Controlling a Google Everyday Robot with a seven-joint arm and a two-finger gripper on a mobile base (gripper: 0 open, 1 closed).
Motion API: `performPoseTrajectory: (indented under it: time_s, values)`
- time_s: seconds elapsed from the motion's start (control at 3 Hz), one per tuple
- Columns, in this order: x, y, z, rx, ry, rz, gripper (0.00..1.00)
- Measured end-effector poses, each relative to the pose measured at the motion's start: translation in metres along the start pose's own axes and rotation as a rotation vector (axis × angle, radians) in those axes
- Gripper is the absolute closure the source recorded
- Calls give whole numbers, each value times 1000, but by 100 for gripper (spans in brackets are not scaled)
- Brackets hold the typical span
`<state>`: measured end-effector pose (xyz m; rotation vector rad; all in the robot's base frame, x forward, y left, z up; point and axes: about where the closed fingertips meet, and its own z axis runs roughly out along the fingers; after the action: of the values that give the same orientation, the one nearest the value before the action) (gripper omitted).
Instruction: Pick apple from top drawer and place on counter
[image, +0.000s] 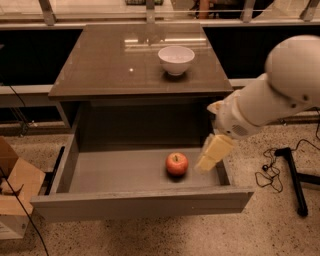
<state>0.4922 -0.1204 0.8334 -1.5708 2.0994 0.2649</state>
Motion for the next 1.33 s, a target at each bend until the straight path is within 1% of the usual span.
performPoseTrajectory:
  time_s: [0.33,0.67,1.0,1.33]
  values:
    - [-9,-13,45,9,-31,26,0]
    - [-16,-31,109,-5,-80,79,0]
    - [-1,-38,161,-38,-74,145,0]
    - [37,-36,198,-82,-54,237,0]
